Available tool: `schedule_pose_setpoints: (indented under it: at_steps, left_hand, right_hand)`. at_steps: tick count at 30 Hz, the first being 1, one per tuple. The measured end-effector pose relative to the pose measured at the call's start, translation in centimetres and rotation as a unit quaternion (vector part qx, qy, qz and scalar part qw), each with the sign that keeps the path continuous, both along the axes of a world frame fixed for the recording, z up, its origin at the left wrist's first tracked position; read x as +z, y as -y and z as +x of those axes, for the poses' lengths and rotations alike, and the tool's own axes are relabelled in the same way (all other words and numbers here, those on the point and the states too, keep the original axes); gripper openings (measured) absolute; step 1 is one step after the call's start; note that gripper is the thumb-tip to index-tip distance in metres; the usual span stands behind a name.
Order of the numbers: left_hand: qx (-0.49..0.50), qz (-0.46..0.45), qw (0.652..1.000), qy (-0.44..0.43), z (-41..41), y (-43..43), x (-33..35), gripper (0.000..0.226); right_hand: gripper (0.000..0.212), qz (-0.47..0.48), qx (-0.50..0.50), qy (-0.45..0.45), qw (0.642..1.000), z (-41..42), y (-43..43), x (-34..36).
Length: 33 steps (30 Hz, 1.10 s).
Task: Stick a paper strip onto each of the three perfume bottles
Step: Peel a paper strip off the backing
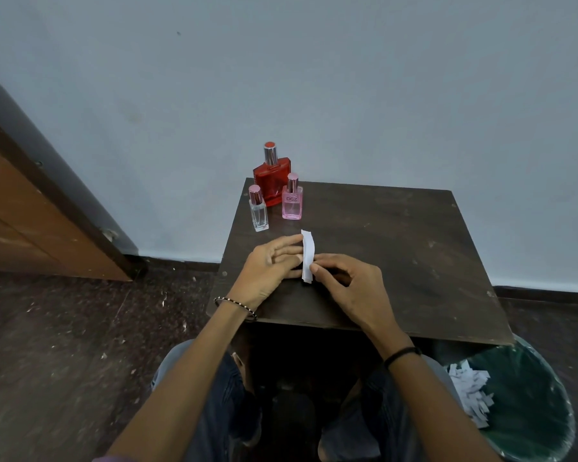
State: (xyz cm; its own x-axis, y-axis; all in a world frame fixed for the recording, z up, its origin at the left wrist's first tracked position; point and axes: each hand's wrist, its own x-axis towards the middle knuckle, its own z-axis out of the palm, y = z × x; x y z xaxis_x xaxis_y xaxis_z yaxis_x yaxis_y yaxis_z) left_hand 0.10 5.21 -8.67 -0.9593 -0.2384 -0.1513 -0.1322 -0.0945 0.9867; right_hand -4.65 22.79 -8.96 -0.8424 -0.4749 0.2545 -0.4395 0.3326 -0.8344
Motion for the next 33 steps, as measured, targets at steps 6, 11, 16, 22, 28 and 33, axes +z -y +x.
schedule_pose_setpoints:
  at_steps: [6,11,16,22,28,33]
  left_hand:
    - [0.009,0.006,1.000,0.007,0.1,-0.1,-0.3,0.044]
    - [0.006,-0.018,1.000,0.007,0.1,0.0,-0.5,0.046]
    - [0.025,-0.047,0.999,0.001,0.2,-0.4,-0.5,0.036]
    - [0.075,-0.135,0.988,0.025,-0.2,-0.9,-0.7,0.019]
    - [0.051,-0.107,0.993,0.014,-0.2,-1.1,-0.4,0.028]
    - [0.027,-0.131,0.991,0.016,0.2,-1.0,-0.3,0.031]
  right_hand:
    - [0.011,-0.010,-0.005,0.040,0.999,0.0,-0.1,0.0]
    - [0.014,-0.052,-0.021,0.089,0.994,0.0,-0.1,0.1]
    - [0.011,-0.066,-0.010,0.093,0.993,0.1,-0.1,0.2]
    - [0.039,-0.048,0.034,0.091,0.994,0.3,-0.1,0.4]
    - [0.026,-0.056,-0.012,0.051,0.997,0.0,0.1,-0.3]
    - [0.037,-0.044,0.013,-0.002,0.999,-0.3,0.4,-0.5]
